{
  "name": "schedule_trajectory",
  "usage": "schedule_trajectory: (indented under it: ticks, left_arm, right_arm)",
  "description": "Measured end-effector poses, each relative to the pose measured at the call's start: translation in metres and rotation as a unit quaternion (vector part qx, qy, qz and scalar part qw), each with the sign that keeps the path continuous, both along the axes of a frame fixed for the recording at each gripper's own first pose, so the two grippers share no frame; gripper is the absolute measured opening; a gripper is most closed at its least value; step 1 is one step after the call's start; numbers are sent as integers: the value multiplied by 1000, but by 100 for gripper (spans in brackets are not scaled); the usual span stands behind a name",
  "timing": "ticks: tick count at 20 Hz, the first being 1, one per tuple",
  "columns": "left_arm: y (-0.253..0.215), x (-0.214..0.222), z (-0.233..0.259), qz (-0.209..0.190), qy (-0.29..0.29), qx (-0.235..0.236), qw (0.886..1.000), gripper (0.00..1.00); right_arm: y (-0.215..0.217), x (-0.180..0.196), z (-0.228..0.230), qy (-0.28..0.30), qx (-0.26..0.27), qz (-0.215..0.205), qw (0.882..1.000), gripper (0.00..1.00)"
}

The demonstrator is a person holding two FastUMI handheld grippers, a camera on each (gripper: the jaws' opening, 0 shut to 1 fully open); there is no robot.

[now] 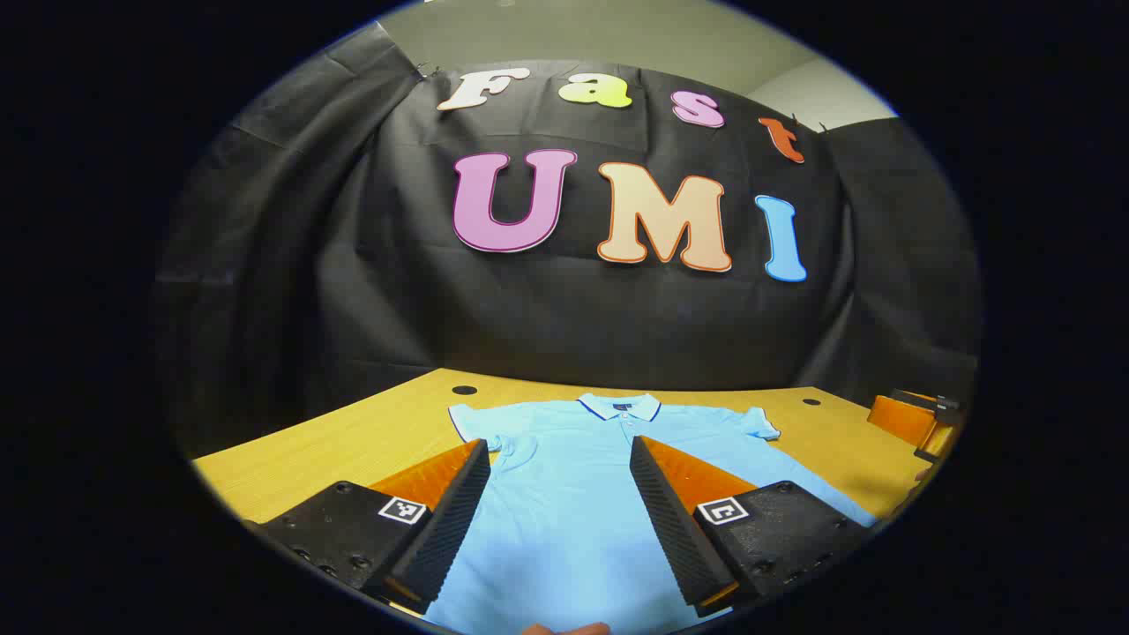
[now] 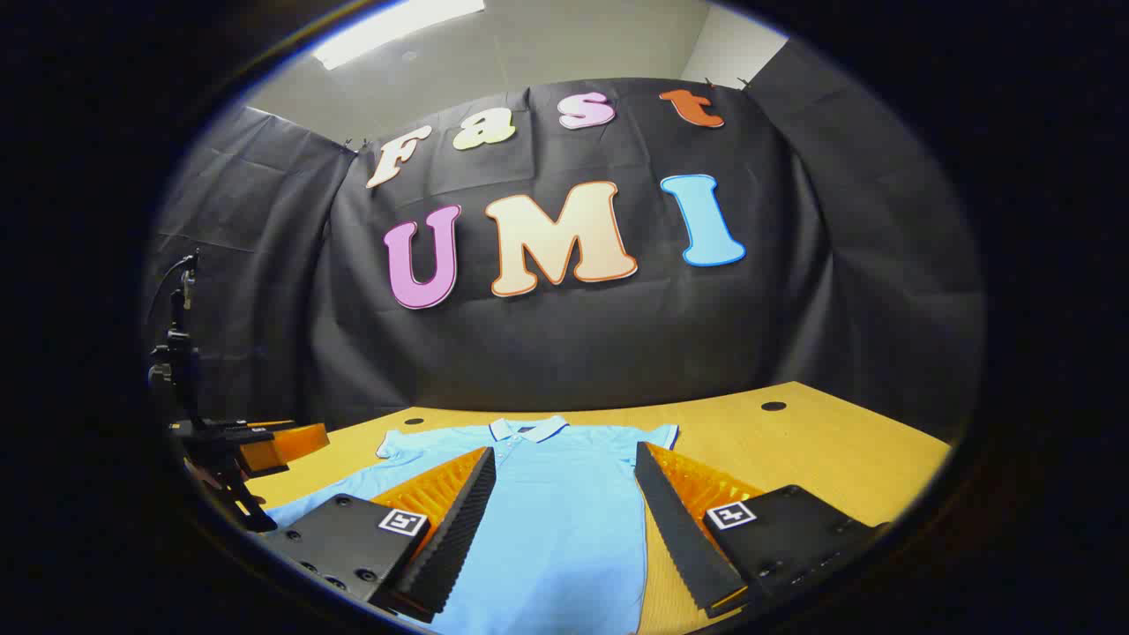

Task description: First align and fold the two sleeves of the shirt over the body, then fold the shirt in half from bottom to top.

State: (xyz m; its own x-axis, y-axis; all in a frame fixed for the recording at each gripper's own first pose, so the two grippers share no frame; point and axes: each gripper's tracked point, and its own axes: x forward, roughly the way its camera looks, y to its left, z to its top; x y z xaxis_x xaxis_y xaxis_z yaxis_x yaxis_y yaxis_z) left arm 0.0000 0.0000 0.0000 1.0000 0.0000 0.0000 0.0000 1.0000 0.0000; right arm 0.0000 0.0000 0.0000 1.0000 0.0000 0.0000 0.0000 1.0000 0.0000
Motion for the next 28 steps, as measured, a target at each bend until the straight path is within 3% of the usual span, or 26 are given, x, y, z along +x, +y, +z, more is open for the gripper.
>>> schedule_trajectory:
  ticks: [6, 14, 22, 25, 28]
  left_arm:
    - [-7, 8, -6, -6, 11, -1, 1000, 95]
    - [-10, 13, -13, -12, 22, -8, 1000, 95]
    - [-9, 13, -19, -14, 31, -7, 999, 95]
    - [-7, 13, -19, -18, 27, -9, 999, 95]
    - [-5, 13, -21, -16, 33, -3, 999, 95]
  right_arm:
    - [4, 11, -14, 20, -33, 3, 999, 98]
    - [8, 13, -23, 37, -26, 10, 999, 98]
    - [11, 24, -31, 86, 30, 43, 995, 99]
    - [3, 47, -18, 102, 66, 58, 991, 98]
    - [-18, 77, -13, 124, 66, 39, 989, 98]
